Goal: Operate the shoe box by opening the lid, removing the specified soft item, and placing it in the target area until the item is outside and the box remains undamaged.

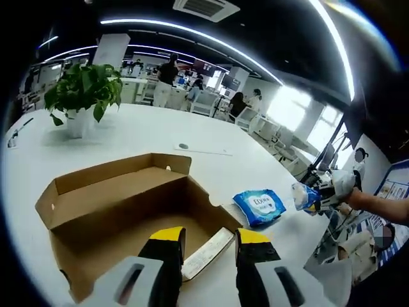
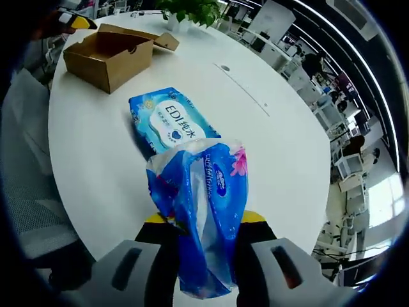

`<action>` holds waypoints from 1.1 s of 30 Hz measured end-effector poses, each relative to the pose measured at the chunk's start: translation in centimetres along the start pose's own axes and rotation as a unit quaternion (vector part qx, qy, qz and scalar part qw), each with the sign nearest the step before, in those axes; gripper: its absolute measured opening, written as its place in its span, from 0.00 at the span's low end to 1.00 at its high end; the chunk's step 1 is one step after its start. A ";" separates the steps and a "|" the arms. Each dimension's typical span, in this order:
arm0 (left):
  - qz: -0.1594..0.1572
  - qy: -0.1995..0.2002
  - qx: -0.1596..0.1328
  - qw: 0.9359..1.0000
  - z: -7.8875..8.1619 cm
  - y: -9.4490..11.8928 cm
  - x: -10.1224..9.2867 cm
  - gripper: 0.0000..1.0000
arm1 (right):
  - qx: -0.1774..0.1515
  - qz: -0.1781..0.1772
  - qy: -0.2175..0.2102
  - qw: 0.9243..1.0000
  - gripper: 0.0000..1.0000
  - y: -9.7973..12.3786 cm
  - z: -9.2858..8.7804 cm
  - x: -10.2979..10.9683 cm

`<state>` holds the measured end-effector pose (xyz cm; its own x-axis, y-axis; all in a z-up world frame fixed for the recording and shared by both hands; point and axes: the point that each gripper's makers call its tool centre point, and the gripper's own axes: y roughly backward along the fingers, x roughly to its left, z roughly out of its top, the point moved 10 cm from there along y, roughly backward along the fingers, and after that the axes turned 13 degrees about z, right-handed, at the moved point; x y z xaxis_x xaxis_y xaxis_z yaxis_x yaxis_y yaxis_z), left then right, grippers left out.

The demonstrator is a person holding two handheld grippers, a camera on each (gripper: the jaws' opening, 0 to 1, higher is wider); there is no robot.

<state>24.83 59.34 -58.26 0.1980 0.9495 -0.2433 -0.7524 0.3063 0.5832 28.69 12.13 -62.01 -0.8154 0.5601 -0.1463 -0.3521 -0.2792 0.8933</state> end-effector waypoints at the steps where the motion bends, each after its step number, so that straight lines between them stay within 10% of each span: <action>1: 0.000 -0.001 0.000 1.000 0.0 -0.1 -0.1 0.31 | 0.003 0.000 0.003 1.000 0.28 0.0 -0.2 -0.3; 16: 0.011 0.003 0.000 1.000 0.1 0.0 -1.0 0.31 | 0.095 0.029 0.126 0.987 0.29 -2.2 -1.2 -5.2; 33: 0.048 0.014 -0.006 0.999 -0.1 2.2 0.1 0.31 | 0.124 0.069 0.174 0.974 0.32 -5.9 -0.6 -6.4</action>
<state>23.09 60.11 -57.11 0.1074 0.9722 -0.2082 -0.7748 0.2131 0.5952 35.69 9.71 -66.56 -0.9689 0.2198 -0.1139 -0.1408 -0.1112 0.9838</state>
